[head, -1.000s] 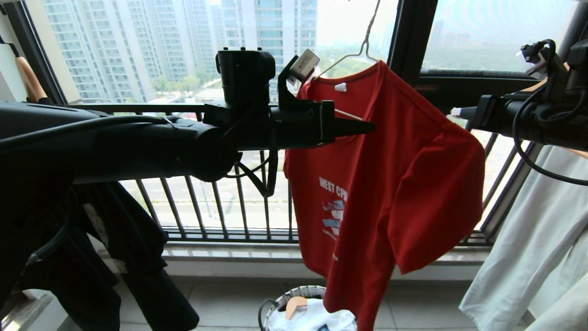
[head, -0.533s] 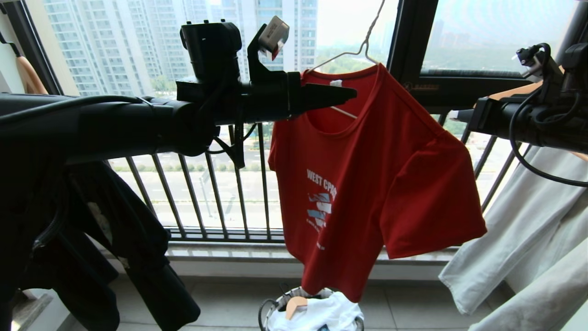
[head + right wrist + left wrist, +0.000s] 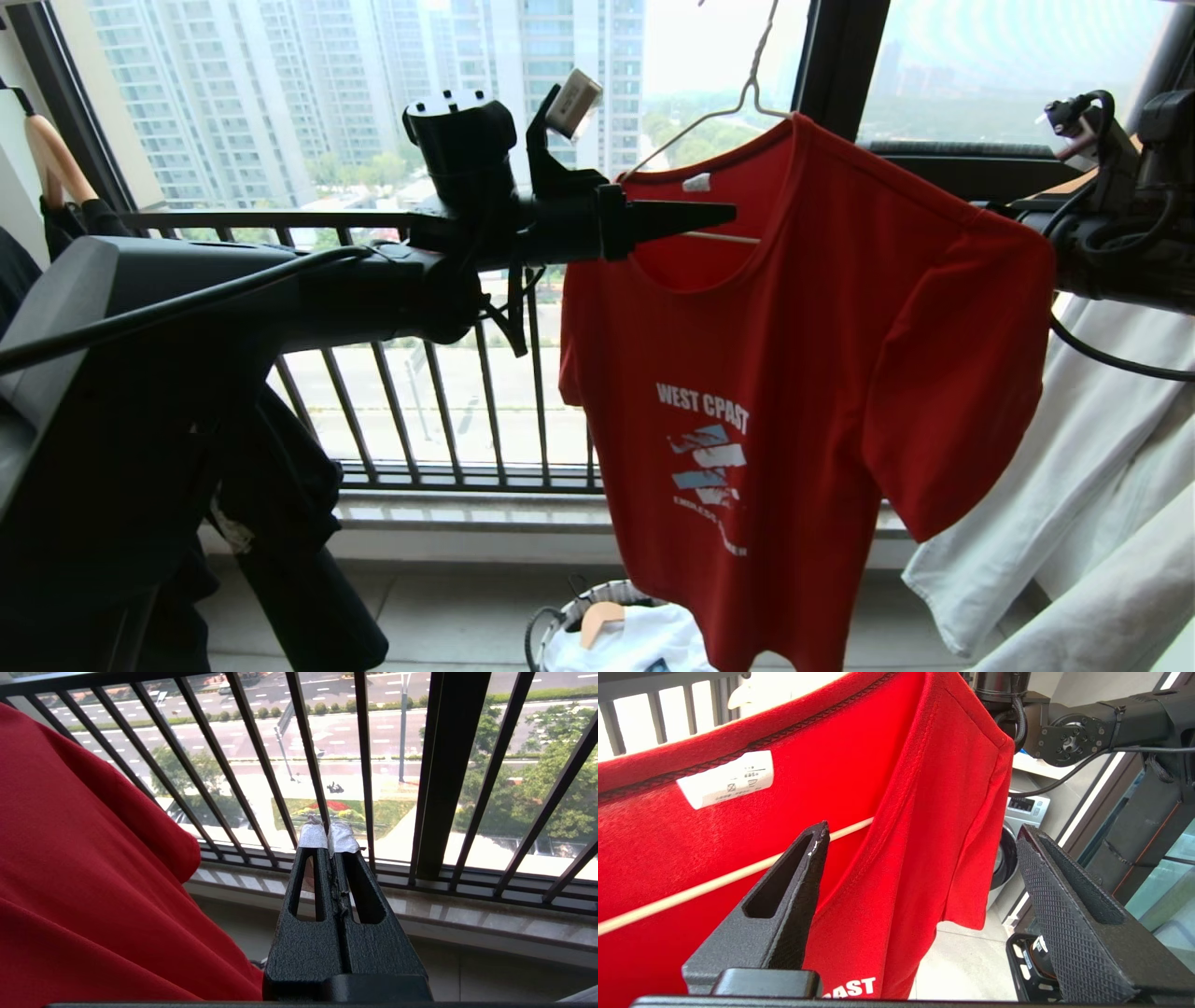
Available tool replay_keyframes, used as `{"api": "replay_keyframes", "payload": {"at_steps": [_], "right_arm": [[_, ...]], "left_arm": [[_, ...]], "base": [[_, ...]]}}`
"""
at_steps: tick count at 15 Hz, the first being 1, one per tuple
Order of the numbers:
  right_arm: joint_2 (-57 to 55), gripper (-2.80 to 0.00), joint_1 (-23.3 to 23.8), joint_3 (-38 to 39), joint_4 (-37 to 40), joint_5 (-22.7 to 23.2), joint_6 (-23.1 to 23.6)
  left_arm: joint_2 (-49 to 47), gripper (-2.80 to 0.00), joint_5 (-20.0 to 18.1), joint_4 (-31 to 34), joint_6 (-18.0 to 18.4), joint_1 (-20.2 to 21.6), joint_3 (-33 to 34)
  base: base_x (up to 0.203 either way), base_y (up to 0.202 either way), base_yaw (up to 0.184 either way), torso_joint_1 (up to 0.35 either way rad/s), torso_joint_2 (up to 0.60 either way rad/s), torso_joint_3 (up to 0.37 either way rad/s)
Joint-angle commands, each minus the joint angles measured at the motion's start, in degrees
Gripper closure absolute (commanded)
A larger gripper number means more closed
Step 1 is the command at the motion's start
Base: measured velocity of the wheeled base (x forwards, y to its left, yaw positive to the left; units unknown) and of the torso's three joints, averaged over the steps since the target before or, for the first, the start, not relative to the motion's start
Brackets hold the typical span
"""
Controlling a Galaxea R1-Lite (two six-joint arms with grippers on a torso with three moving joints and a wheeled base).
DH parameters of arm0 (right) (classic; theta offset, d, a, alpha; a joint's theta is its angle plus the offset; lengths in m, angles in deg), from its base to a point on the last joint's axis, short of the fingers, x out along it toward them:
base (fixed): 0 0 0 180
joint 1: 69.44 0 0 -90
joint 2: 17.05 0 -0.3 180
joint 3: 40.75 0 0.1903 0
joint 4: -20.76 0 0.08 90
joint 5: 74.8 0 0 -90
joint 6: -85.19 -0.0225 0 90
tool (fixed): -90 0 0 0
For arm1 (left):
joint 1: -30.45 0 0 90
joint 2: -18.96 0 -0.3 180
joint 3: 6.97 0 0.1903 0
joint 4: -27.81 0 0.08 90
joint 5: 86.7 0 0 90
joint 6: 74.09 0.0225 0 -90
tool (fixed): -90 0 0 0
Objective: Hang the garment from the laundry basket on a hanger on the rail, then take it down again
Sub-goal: Take the clothes off the clothes rack
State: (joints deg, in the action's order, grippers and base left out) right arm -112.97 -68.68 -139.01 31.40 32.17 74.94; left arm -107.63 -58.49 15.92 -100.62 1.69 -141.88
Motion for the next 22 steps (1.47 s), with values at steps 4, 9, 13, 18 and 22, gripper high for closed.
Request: {"api": "replay_keyframes", "payload": {"at_steps": [4,9,13,18,22], "right_arm": [[0.0,0.0,0.0,0.0,-0.1,0.1,0.0],[0.2,0.0,0.0,0.2,-0.1,0.0,0.0],[0.2,0.0,0.0,0.2,-0.1,0.1,0.0],[0.2,0.0,0.1,0.2,-0.1,0.1,0.0],[0.6,0.0,0.1,0.2,0.0,0.1,-0.1]], "left_arm": [[-2.3,-2.8,-0.3,-3.8,-0.3,-3.0,-0.2],[-3.1,-2.8,0.4,-4.0,-0.3,-4.2,-0.5],[-3.6,-2.8,4.6,-6.7,-0.5,-4.1,-1.1],[-2.5,-2.8,1.1,-6.5,-0.5,-4.6,-0.7],[-3.1,-2.8,1.0,-6.4,-0.6,-5.9,-0.7]], "base": [[0.0,0.0,0.0,0.0,0.0,0.0],[0.0,0.0,0.0,0.0,0.0,0.0],[0.0,0.0,0.0,0.0,0.0,0.0],[0.0,0.0,0.0,0.0,0.0,0.0],[0.0,0.0,0.0,0.0,0.0,0.0]]}}
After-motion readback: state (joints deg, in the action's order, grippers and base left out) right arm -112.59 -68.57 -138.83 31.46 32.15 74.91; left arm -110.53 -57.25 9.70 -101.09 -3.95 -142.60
